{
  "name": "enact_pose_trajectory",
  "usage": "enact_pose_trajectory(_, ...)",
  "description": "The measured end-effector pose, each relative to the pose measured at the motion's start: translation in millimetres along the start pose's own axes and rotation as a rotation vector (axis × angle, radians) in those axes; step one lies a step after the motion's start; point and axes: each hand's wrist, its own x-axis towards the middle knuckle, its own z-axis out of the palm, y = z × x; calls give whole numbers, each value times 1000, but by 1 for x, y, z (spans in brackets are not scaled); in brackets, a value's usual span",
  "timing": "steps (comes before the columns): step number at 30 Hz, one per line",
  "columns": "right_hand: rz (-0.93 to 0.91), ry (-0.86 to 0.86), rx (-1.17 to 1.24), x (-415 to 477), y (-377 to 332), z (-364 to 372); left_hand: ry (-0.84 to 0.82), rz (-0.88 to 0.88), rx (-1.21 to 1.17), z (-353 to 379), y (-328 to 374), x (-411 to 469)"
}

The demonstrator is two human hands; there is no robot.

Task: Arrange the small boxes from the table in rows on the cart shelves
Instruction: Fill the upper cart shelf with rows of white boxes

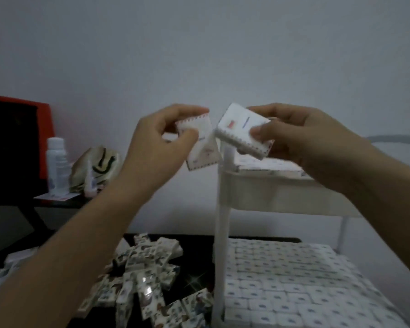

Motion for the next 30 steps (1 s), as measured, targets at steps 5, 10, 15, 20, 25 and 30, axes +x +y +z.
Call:
enact_pose_trajectory(5, -2, 194, -202, 23, 1, -68, -155, 61, 110, 47, 15, 65)
enact_pose_trajectory(10, 28, 256, -483, 55, 28, -109, -331, 37, 406, 85, -1, 107)
enact_pose_trajectory(15, 136, 216, -686, 90, 57, -132, -471, 3, 556, 117, -17, 131)
enact_pose_trajectory(20, 228, 131, -693, 106, 91, -132, -519, 26, 649, 141, -30, 154)
enact_pose_trajectory(25, 327, -37, -508, 105, 101, -129, -598, 58, 712, 158, -38, 172)
enact_pose_trajectory(30, 421, -105, -431, 102, 102, -124, -659, 98, 690, 174, -42, 177)
